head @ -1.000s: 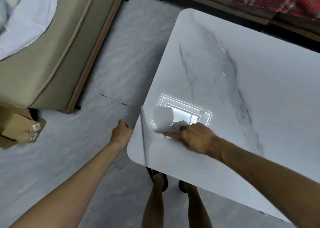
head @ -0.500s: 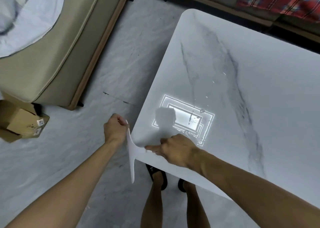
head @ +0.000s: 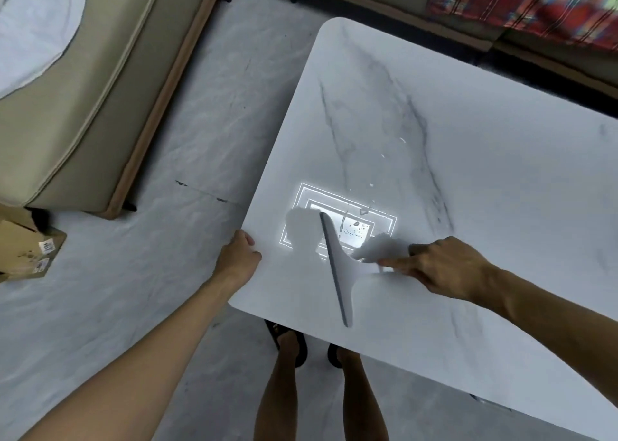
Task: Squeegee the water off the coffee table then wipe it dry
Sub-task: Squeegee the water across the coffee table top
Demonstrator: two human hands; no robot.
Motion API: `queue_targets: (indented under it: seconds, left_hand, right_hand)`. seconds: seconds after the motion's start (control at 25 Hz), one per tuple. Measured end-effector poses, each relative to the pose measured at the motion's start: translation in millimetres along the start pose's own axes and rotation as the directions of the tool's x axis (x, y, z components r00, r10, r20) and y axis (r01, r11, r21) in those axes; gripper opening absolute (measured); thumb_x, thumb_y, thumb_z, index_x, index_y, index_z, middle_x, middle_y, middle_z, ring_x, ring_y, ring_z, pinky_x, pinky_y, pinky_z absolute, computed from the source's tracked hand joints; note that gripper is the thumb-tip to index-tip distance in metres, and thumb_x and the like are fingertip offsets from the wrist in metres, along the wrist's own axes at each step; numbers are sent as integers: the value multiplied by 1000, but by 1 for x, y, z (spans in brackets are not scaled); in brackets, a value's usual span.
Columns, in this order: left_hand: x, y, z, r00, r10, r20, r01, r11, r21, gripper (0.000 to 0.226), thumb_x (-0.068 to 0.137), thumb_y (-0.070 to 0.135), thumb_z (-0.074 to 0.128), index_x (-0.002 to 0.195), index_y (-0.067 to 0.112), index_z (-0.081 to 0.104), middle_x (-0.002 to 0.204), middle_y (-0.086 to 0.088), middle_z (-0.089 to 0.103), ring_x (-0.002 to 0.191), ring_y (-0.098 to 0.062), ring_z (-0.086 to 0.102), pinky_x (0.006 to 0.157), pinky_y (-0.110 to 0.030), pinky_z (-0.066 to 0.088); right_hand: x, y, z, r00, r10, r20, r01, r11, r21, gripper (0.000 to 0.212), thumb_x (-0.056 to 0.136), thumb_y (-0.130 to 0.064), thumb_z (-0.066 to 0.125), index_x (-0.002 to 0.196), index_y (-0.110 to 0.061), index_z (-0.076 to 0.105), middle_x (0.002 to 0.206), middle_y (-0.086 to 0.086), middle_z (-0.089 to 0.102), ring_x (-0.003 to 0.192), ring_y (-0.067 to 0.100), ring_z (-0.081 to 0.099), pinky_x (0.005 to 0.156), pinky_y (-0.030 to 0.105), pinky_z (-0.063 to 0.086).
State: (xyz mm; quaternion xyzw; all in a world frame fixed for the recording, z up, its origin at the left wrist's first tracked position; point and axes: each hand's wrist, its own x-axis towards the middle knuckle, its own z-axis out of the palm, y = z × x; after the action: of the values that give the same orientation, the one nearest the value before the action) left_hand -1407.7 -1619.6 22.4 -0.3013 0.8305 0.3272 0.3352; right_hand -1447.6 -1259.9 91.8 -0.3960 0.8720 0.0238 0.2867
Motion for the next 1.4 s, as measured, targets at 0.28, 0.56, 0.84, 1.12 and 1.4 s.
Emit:
queue_targets:
  seconds: [0.28,0.56,0.84,1.12,1.4]
  left_hand:
    - [1,19,19,993,-55,108,45,994,98,23,84,2,52,103,12,43,119,-13,44,89,-20,46,52,-23,30]
    - [9,28,24,989,-100,105,83,984,156,20,88,5,43,103,18,40,134,-25,42,112,-36,49,87,-34,48]
    - [6,29,22,990,-99,97,80,979,186,19,90,8,44,108,14,45,134,-26,44,111,-38,50,98,-43,44]
    - [-4,29,7,994,-47,99,32,989,146,7,87,2,44,93,6,45,98,-16,55,80,-23,49,61,-27,37]
    - [10,41,9,999,35,7,-36,999,39,13,85,7,53,96,11,47,83,-2,51,69,-14,48,52,-25,34]
  right_hand:
    - [-7,-2,-16,998,57,17,-58,996,61,48,100,-39,35,139,-63,19,97,-7,63,74,27,64,57,31,41]
    - [63,-59,0,1000,-1,5,1,997,72,45,103,-35,33,143,-56,26,108,-1,61,89,29,62,63,30,33]
    - [-41,23,7,966,254,56,-259,955,142,44,102,-45,23,138,-66,12,90,-8,59,74,23,63,62,32,49]
    - [-14,3,-15,978,205,-36,-196,966,168,47,101,-43,31,139,-64,13,95,-5,61,78,29,64,59,32,39]
    - [65,-21,-7,971,234,-58,-217,953,212,43,102,-38,33,141,-56,29,97,-1,61,82,29,63,60,32,34]
